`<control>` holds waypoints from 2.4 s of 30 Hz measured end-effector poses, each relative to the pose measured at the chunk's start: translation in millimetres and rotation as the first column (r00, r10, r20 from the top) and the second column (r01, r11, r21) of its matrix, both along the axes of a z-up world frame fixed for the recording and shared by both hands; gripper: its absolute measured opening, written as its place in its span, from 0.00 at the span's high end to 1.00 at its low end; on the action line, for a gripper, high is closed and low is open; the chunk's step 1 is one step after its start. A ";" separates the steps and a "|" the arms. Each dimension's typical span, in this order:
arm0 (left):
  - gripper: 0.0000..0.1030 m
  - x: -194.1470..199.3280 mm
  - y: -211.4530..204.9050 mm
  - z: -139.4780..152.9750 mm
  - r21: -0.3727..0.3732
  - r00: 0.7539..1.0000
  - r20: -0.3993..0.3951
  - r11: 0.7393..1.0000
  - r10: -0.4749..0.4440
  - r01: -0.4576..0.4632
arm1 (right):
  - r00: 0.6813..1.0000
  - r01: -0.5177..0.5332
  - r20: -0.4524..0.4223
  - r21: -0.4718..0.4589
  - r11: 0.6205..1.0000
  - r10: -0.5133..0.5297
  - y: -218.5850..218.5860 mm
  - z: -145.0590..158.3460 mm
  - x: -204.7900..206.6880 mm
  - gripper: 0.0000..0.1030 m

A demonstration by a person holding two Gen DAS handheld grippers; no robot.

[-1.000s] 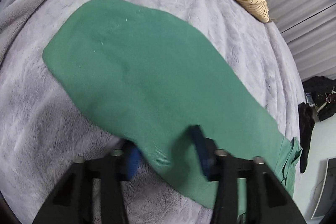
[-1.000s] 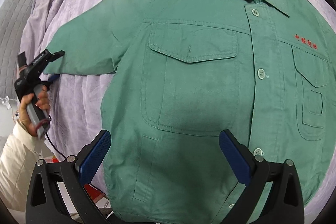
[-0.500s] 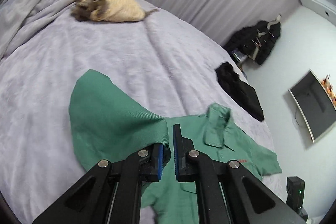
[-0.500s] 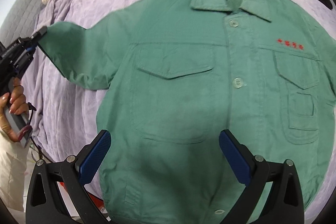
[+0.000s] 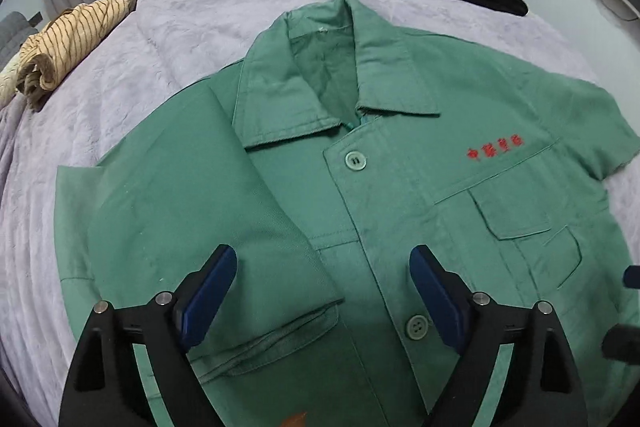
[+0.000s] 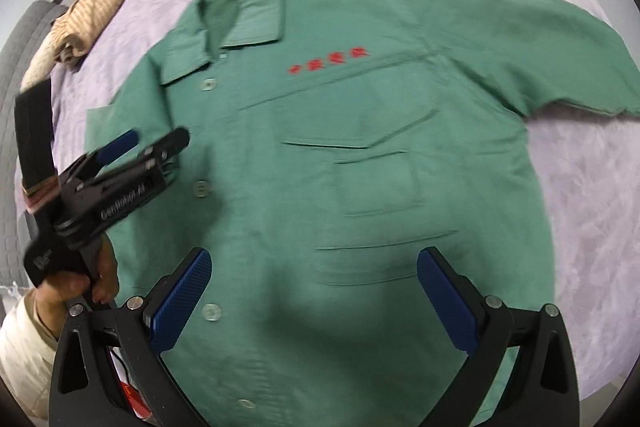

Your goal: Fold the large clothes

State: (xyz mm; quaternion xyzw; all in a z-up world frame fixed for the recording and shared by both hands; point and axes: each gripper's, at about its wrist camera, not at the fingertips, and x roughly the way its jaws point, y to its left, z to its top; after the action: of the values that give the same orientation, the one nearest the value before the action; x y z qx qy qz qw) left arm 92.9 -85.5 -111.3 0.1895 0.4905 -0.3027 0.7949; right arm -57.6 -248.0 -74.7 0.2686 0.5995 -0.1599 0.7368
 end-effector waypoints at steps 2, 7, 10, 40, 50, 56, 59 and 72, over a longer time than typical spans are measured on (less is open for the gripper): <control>0.13 -2.3 6.1 -0.5 0.021 1.000 -0.013 1.000 0.020 -0.020 | 1.000 0.005 -0.003 -0.008 1.000 -0.005 -9.7 -1.0 -3.6 0.01; 0.08 5.0 67.4 30.1 -0.017 0.990 0.036 0.991 0.135 -0.134 | 0.998 -0.044 0.046 -0.042 0.998 0.046 -7.4 13.0 20.7 0.01; 0.00 21.1 123.7 30.6 0.014 0.955 0.052 0.956 0.291 -0.292 | 0.983 -0.142 0.110 -0.053 0.988 0.148 20.6 24.0 62.0 0.01; 0.00 64.2 213.7 -45.7 0.176 0.858 0.089 0.840 0.505 -0.513 | 0.967 0.097 0.212 0.194 0.976 -0.138 -55.3 -40.1 79.6 0.84; 0.00 43.4 248.2 -9.5 0.177 0.888 -0.006 0.875 0.459 -0.451 | 0.949 0.140 0.223 0.342 0.929 -0.225 -72.4 -64.7 59.2 0.33; 0.00 94.9 205.5 -8.9 0.046 0.885 -0.066 0.888 0.460 -0.458 | 0.975 0.095 0.169 0.265 0.959 -0.144 -67.2 -60.5 89.1 0.93; 0.00 115.9 168.0 -20.2 0.050 0.905 -0.019 0.904 0.426 -0.424 | 0.973 -0.027 0.231 0.162 0.986 -0.011 -58.7 -35.4 105.9 0.93; 0.00 111.4 164.0 -40.9 0.173 0.902 -0.006 0.889 0.431 -0.423 | 0.991 0.005 0.135 0.041 0.999 -0.010 -88.4 -60.7 63.9 0.88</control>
State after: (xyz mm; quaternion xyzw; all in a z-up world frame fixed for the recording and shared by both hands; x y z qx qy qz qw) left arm 204.3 78.5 -152.2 0.1366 0.5612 -0.0823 0.8122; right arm 6.4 -336.4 -135.4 0.2960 0.5501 -0.1318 0.7697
